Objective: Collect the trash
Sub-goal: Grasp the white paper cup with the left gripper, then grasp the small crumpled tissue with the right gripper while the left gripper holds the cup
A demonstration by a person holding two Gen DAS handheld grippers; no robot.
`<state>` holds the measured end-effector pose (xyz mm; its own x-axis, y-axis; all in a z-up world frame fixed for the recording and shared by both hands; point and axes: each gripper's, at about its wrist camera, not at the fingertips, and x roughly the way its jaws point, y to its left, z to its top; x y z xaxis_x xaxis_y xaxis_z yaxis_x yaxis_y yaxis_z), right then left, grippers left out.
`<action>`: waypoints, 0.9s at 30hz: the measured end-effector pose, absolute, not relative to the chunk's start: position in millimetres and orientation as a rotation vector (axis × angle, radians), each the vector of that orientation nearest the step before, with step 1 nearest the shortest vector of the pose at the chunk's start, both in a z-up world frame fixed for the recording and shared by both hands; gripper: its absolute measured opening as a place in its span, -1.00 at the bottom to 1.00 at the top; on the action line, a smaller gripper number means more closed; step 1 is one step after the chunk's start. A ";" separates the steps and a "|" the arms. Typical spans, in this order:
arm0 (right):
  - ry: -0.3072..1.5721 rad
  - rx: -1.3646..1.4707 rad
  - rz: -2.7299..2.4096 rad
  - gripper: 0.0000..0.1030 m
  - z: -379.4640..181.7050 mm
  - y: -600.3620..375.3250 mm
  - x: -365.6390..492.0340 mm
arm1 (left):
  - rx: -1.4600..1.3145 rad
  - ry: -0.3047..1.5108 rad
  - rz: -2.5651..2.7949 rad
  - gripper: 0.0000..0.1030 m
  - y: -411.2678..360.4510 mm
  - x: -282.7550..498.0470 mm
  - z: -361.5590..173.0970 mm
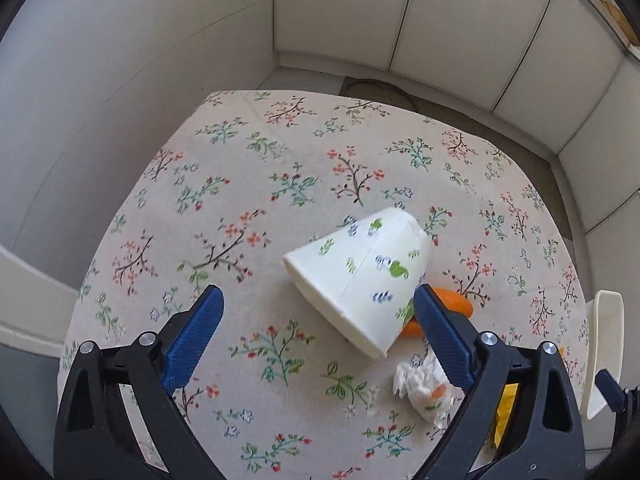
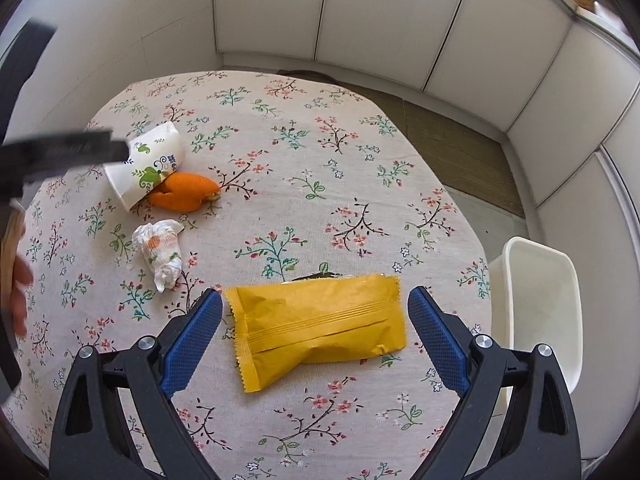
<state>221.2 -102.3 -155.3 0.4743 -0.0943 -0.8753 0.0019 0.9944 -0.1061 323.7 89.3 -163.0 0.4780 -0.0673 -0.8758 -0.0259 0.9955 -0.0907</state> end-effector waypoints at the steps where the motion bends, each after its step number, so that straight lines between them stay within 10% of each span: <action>1: 1.082 -0.089 -0.057 0.77 -156.1 -103.1 221.2 | -0.106 1.078 -0.031 0.78 87.2 331.2 -162.4; 12: 1.089 -0.108 -0.044 0.77 -155.7 -109.1 217.6 | 0.345 1.341 -0.165 0.82 35.6 384.8 -208.7; 27: 1.026 -0.101 0.151 0.77 -158.4 -71.6 226.3 | -0.383 1.120 -0.254 0.28 182.5 211.1 -201.3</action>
<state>226.3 -71.6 -158.4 0.5092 0.0778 -0.8571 -0.1727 0.9849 -0.0132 211.1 182.5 -201.3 0.4172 -0.3860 -0.8228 0.0074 0.9067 -0.4217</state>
